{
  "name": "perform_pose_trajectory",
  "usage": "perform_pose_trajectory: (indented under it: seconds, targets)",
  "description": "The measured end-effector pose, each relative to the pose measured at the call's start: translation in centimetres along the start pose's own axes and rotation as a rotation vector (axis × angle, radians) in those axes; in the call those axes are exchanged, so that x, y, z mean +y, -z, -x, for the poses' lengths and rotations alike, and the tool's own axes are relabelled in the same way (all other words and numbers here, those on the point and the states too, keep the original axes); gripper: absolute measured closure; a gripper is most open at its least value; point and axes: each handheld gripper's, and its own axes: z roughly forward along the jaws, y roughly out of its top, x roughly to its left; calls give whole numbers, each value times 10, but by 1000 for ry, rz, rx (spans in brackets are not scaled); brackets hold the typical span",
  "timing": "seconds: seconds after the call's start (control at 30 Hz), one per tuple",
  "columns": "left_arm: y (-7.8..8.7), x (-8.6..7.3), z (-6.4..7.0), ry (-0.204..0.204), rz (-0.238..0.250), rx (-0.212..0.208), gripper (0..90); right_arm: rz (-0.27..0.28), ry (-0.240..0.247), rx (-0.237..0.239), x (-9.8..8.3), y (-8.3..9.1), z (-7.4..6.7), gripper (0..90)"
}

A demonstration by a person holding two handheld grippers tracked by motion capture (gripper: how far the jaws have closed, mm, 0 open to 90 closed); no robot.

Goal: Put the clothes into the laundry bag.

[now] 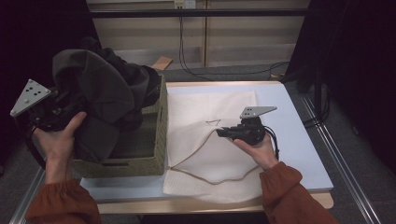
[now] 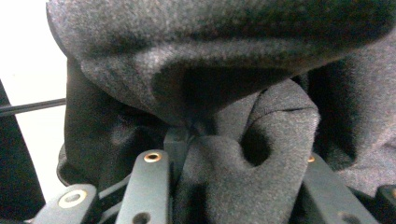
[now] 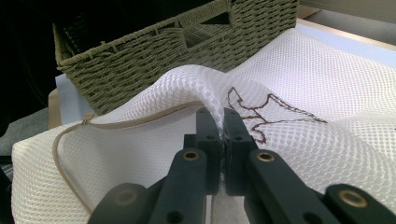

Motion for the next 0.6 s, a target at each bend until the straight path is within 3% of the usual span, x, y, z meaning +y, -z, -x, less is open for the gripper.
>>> perform_pose_trajectory:
  seconds: [0.1,0.4,0.6]
  targets:
    - [5,2,1,9,20,-4,651,3,-1,0,0,1,1,879]
    - [9,16,7,-27,27,-27,651,-1,-1,-2,0,0,1,879]
    - [13,28,13,-32,56,-47,651,-3,-2,0,-1,-1,1,879]
